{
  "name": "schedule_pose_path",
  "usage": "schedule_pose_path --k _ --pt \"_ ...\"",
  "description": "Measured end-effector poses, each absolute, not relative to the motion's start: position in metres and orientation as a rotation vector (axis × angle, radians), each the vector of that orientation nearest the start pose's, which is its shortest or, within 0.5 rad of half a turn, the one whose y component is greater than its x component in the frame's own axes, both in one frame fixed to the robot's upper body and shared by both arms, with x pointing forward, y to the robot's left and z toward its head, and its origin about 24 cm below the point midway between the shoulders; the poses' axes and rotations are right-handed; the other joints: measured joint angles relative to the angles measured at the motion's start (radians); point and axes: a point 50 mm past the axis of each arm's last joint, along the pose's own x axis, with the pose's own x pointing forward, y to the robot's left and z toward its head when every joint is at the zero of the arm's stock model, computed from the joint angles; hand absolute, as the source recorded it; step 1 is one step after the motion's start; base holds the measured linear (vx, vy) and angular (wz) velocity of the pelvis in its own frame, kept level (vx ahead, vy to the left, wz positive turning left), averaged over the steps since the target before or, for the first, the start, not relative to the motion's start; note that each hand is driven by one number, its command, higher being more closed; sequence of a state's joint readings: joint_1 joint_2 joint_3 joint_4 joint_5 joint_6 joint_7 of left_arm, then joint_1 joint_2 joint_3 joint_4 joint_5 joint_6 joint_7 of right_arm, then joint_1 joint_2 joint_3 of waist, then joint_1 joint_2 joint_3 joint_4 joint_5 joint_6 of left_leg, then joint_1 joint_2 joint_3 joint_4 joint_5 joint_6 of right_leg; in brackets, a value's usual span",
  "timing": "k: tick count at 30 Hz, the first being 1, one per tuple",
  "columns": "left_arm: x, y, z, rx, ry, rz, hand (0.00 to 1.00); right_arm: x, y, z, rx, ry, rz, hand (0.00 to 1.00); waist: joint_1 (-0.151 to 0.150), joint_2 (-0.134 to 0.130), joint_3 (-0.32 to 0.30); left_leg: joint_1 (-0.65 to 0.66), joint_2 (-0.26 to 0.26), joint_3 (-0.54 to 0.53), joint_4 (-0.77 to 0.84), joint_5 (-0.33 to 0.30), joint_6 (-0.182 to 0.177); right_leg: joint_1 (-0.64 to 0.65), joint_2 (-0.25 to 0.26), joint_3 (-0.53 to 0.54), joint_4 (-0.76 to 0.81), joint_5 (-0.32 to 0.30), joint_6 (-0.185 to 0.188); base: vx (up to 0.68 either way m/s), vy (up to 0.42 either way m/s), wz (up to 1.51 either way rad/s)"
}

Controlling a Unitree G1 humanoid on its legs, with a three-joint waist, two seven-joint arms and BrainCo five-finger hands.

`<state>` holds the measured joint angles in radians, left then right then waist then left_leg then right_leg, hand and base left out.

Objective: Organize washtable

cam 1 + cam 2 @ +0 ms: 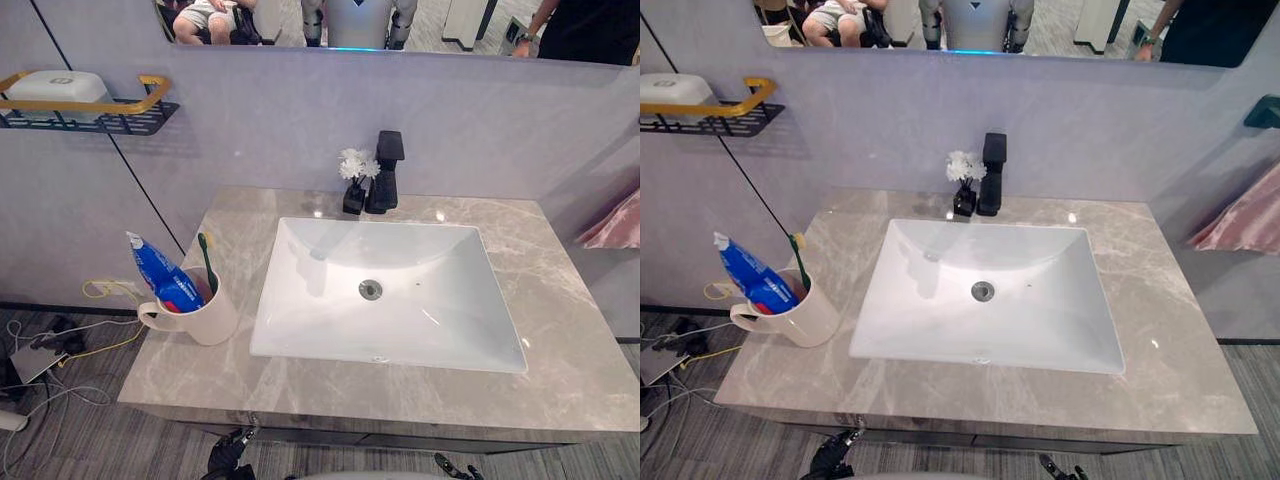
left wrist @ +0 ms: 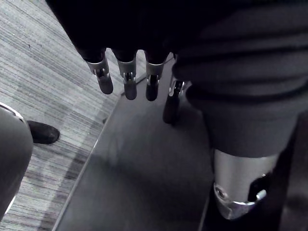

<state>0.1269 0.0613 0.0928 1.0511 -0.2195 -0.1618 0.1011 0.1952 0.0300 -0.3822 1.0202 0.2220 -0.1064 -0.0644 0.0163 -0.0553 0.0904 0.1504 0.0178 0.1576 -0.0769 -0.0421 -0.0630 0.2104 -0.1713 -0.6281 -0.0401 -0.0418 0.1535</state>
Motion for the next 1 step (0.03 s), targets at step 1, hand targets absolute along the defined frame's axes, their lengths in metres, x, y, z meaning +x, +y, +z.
schedule_pose_path --k 1 --pt "0.0871 0.1970 -0.1589 -0.118 0.995 0.368 0.00 0.0500 -0.1974 -0.1663 0.347 1.065 -0.608 0.00 0.000 -0.002 0.003 -0.001 -0.003 -0.006 0.000 0.000 0.001 0.000 -0.002 -0.002 0.000 0.001 0.001 0.00 0.006 0.07"
